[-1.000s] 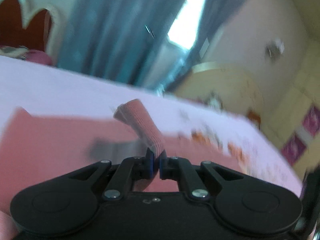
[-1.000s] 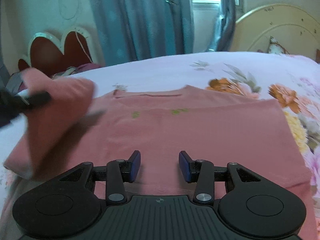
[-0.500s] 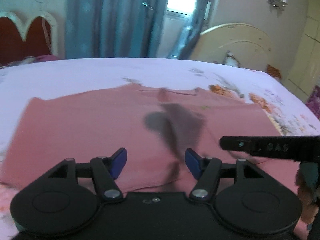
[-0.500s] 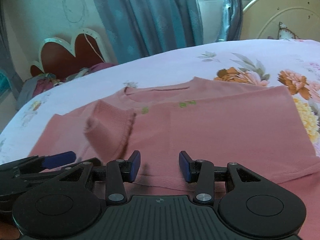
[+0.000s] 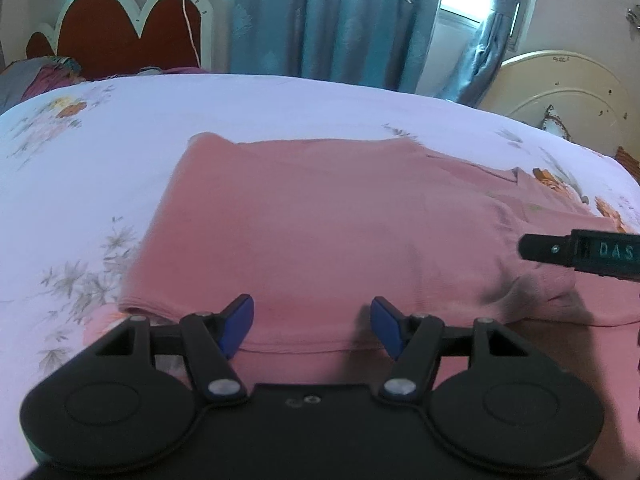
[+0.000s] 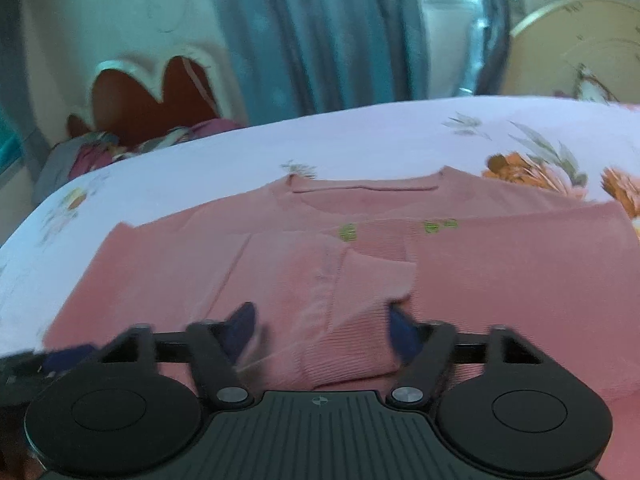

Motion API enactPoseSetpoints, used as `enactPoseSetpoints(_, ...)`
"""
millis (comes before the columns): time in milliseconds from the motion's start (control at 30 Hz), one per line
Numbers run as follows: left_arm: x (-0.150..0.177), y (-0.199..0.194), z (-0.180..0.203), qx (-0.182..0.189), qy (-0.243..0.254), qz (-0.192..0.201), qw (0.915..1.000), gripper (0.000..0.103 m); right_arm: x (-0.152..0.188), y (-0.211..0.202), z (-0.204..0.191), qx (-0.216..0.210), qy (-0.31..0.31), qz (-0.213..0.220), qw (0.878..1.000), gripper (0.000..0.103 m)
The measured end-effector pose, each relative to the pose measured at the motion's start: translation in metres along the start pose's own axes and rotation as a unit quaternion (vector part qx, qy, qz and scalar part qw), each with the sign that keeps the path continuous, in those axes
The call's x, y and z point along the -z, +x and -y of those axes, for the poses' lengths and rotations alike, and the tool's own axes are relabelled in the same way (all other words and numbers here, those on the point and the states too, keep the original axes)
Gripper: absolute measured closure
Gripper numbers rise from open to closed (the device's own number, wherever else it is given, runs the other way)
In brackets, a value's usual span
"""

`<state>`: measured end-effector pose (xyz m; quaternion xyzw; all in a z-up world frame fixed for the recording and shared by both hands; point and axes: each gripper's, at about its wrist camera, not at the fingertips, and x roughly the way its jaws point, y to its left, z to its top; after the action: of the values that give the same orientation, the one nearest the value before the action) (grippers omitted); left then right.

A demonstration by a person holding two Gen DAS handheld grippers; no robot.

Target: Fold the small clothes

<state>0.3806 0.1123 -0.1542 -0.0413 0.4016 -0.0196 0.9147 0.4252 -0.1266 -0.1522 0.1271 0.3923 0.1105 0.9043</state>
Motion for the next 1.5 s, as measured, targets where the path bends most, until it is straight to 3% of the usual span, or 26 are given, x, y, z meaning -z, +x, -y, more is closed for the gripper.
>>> enactPoseSetpoints(67, 0.001, 0.000, -0.003, 0.001, 0.001, 0.000, 1.0000, 0.039, -0.002, 0.003, 0.006, 0.005, 0.012, -0.005, 1.000, 0.063)
enactPoseSetpoints(100, 0.001, 0.001, -0.004, 0.000, 0.002, 0.001, 1.0000, 0.039, -0.002, 0.005, 0.007, 0.007, 0.012, -0.007, 1.000, 0.086)
enactPoseSetpoints(133, 0.000, 0.002, -0.003, 0.000, 0.002, 0.001, 1.0000, 0.039, -0.003, 0.006, 0.009, 0.007, 0.012, -0.010, 1.000, 0.093)
enactPoseSetpoints(167, 0.000, 0.002, -0.004, 0.001, 0.003, 0.002, 1.0000, 0.039, -0.003, 0.005, 0.009, 0.008, 0.013, -0.008, 1.000, 0.095)
enactPoseSetpoints(533, 0.024, -0.018, -0.015, -0.040, 0.048, 0.015, 0.9979, 0.039, -0.016, -0.033, 0.001, 0.022, -0.060, 0.079, 0.995, 0.098)
enactPoseSetpoints(633, 0.026, -0.020, -0.024, -0.046, 0.025, 0.010, 0.9986, 0.038, -0.020, -0.043, 0.003, 0.052, -0.084, 0.111, 0.989, 0.098)
enactPoseSetpoints(733, 0.022, -0.016, -0.028, -0.057, 0.012, 0.014, 0.9982, 0.038, -0.025, -0.047, 0.014, 0.051, -0.077, 0.109, 0.990, 0.098)
enactPoseSetpoints(800, 0.017, -0.012, -0.030, -0.057, 0.002, 0.024, 0.9981, 0.044, -0.024, -0.052, 0.021, 0.068, -0.080, 0.119, 0.987, 0.098)
enactPoseSetpoints(833, 0.014, -0.010, -0.031, -0.051, 0.000, 0.030, 0.9983, 0.058, -0.024, -0.054, 0.025, 0.074, -0.078, 0.122, 0.987, 0.098)
enactPoseSetpoints(867, 0.013, -0.009, -0.032, -0.047, -0.002, 0.034, 0.9983, 0.071, -0.025, -0.056, 0.032, 0.080, -0.072, 0.122, 0.987, 0.098)
enactPoseSetpoints(1000, 0.012, -0.006, -0.040, -0.050, -0.017, 0.049, 0.9974, 0.092, -0.023, -0.054, 0.061, 0.104, -0.052, 0.102, 0.988, 0.098)
enactPoseSetpoints(1300, 0.019, -0.004, -0.043, -0.046, -0.009, 0.044, 0.9979, 0.093, 0.003, -0.023, 0.094, 0.112, -0.020, 0.004, 0.993, 0.098)
enactPoseSetpoints(1367, 0.017, -0.006, -0.045, -0.038, -0.005, 0.035, 0.9986, 0.091, 0.006, -0.028, 0.100, 0.103, -0.018, -0.001, 0.995, 0.097)
enactPoseSetpoints(1500, 0.016, -0.018, -0.054, -0.018, -0.009, 0.021, 0.9996, 0.078, 0.003, -0.043, 0.109, 0.095, -0.005, 0.010, 0.995, 0.095)
